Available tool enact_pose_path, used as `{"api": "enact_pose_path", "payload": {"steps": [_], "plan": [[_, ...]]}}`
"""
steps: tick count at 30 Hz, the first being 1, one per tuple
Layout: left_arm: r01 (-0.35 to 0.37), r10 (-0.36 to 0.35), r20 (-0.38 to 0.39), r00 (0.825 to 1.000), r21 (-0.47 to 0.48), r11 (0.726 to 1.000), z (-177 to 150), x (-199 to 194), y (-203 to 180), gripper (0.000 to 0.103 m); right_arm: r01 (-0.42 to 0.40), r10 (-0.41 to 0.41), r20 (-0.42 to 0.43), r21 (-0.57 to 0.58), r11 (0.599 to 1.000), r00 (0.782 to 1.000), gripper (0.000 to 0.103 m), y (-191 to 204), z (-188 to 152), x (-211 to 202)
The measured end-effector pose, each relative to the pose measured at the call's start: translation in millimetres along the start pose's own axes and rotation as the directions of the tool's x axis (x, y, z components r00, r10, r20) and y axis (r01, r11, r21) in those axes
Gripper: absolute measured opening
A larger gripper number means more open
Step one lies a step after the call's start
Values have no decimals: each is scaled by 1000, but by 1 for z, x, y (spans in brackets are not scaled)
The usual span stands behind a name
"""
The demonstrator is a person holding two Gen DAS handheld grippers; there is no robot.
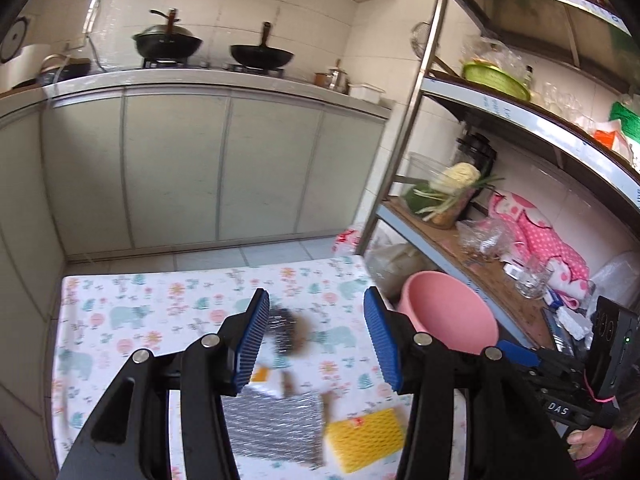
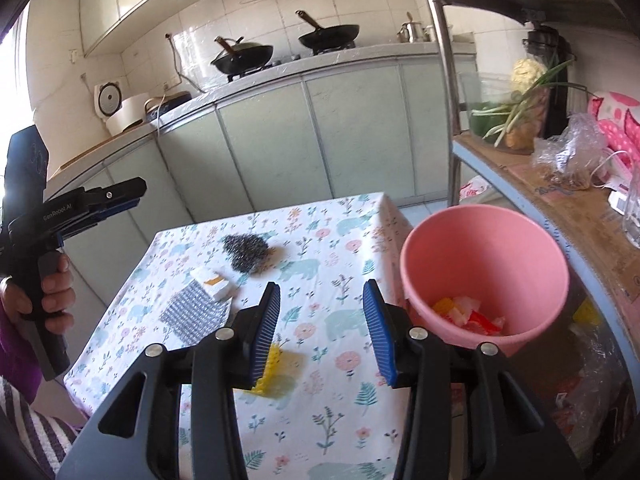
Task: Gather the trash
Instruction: 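Move both tools back over the table toward the silver scrubber, then grasp the white foam strip with the left tool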
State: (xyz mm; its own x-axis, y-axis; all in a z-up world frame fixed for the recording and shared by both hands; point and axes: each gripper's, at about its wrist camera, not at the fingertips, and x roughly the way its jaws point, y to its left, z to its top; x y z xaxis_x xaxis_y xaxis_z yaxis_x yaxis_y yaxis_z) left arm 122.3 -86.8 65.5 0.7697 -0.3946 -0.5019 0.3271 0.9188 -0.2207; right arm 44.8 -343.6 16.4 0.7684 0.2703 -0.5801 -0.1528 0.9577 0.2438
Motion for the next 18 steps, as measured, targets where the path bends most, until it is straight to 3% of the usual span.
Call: {"api": "enact_pose_path", "payload": {"steps": [10, 15, 18], "plan": [[-122, 114, -101, 988, -83, 989, -43, -8, 63, 48, -65, 61, -72, -49, 997, 996, 44, 28, -7, 23], [-126, 106, -167, 980, -114, 986, -57, 13, 70, 48, -80, 75, -89, -59, 995, 993, 44, 35, -7, 30], [-106, 65, -219, 974, -178, 978, -62, 34, 74, 48, -79, 72, -103, -63, 995, 992, 44, 36, -9, 35]]}}
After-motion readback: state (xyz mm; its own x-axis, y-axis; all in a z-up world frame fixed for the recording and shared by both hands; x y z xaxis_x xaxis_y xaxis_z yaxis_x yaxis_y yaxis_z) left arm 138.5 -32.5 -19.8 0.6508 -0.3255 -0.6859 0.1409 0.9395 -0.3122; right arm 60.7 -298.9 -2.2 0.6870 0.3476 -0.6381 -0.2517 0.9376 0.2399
